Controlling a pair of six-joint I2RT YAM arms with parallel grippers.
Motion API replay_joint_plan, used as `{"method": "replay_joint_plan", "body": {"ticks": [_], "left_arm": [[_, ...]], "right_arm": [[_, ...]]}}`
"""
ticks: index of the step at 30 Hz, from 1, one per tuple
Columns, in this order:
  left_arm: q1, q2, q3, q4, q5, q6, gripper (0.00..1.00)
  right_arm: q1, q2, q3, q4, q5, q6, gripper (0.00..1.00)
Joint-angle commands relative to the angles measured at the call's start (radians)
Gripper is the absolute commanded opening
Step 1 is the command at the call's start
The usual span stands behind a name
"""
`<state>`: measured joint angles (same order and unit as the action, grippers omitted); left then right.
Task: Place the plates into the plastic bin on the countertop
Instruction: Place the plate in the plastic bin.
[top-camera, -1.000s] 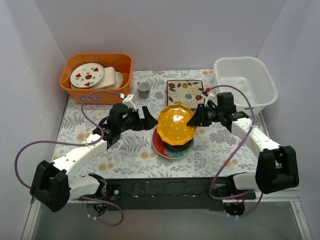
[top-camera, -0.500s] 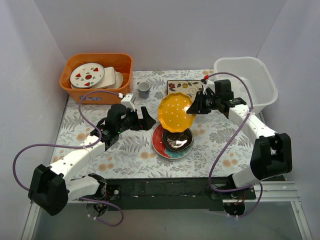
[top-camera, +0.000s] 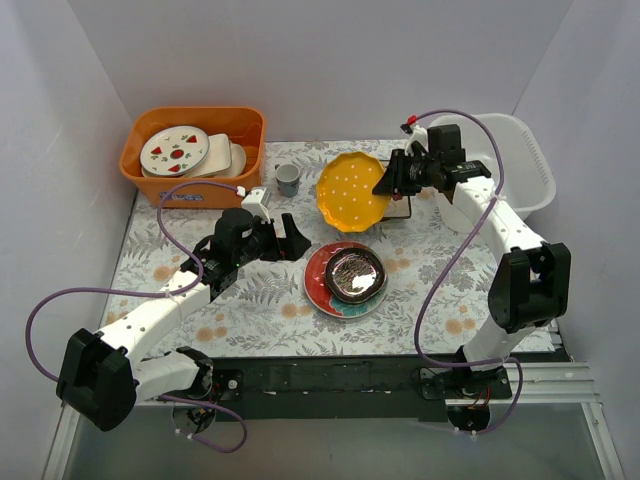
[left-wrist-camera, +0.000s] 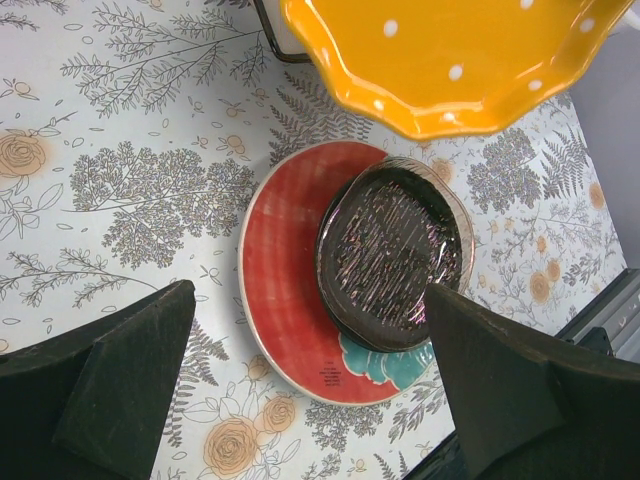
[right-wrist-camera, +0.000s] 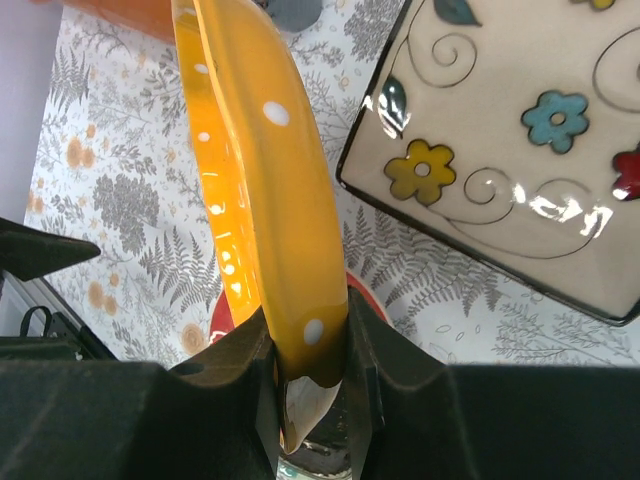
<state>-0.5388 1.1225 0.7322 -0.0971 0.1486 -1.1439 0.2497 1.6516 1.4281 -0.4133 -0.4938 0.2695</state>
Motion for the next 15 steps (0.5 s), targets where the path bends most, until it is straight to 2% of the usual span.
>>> {"method": "replay_joint_plan", "body": {"ticks": [1,7,15], "left_arm": [[-0.003,-0.032,-0.010,0.011,-0.014,0.012,0.98],[-0.001,-0.029,-0.014,0.014,-0.011,0.010,0.98],[-0.003,-0.027,-0.020,0.023,-0.006,0.006,0.98]], "right_arm": [[-0.029,0.008,0.156,0.053,-0.045,0.013,0.01],[-0.058,0.094,0.321,-0.021,-0.038,0.002,0.01],[-0.144,0.109,0.367,0.004,-0.046,0.046,0.01]]}}
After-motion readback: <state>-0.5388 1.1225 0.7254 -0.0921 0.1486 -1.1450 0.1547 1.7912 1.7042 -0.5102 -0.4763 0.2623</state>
